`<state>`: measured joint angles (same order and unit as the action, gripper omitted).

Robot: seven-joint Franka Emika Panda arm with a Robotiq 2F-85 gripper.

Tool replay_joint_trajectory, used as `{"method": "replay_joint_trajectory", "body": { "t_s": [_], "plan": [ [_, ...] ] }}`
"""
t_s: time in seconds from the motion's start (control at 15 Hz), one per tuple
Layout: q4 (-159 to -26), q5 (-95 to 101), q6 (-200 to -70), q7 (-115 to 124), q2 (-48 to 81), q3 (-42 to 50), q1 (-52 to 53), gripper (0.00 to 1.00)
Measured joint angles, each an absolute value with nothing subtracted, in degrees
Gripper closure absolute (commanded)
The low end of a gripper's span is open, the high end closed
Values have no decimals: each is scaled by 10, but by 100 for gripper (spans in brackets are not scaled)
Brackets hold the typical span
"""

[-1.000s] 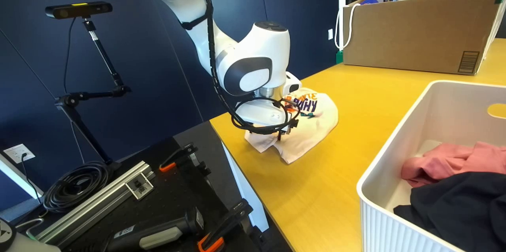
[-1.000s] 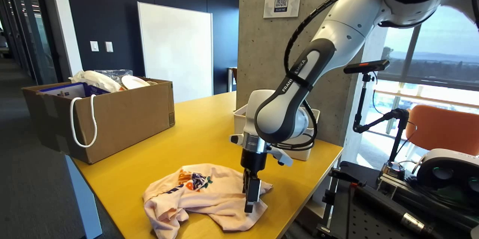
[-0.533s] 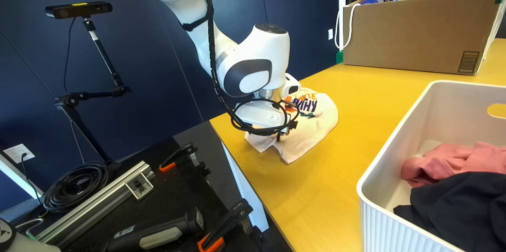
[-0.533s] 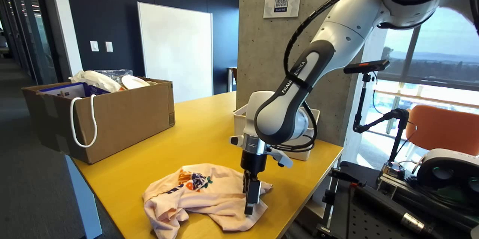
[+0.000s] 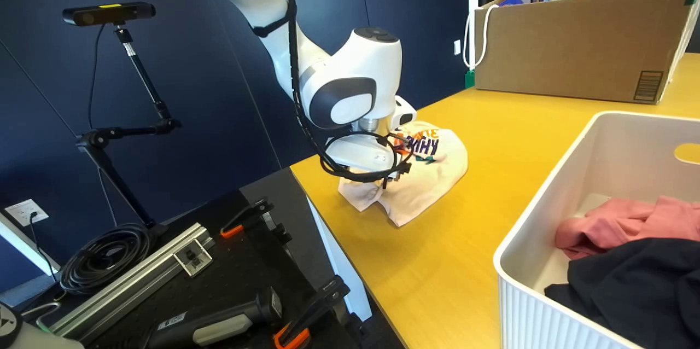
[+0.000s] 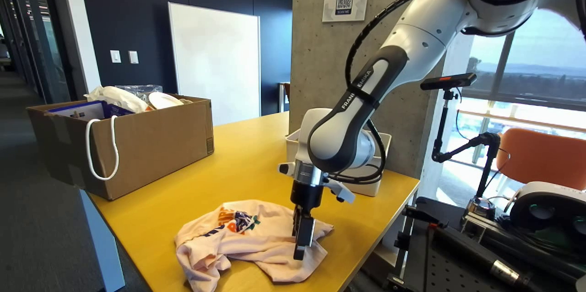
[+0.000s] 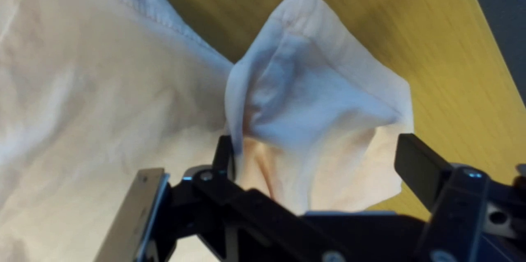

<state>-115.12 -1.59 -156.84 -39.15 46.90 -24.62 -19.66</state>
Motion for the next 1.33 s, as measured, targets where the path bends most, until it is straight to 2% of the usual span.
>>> {"method": "replay_joint_trajectory", "body": {
  "t_s": [0.07,0.13,0.2,0.27,0.33,0.8,0.87,0.93,1.0,1.13,1.2,1.27,1.33],
  "plan": [
    [-1150,-18,-1566,-393,469,-247,-197,2],
    [-1149,-19,-1562,-394,469,-248,-197,9],
    [-1147,-20,-1557,-395,469,-248,-197,3],
    [-1144,-22,-1549,-396,470,-248,-197,4],
    [-1140,-25,-1543,-398,471,-248,-197,1],
    [-1110,-41,-1512,-404,485,-245,-196,0],
    [-1106,-41,-1508,-404,489,-244,-195,12],
    [-1101,-41,-1506,-404,493,-242,-195,19],
    [-1097,-41,-1505,-404,497,-242,-193,16],
    [-1093,-41,-1505,-404,499,-242,-191,16],
    [-1092,-41,-1505,-404,499,-242,-190,25],
    [-1092,-41,-1505,-404,499,-242,-189,19],
    [-1092,-41,-1505,-404,499,-242,-188,27]
  ]
}}
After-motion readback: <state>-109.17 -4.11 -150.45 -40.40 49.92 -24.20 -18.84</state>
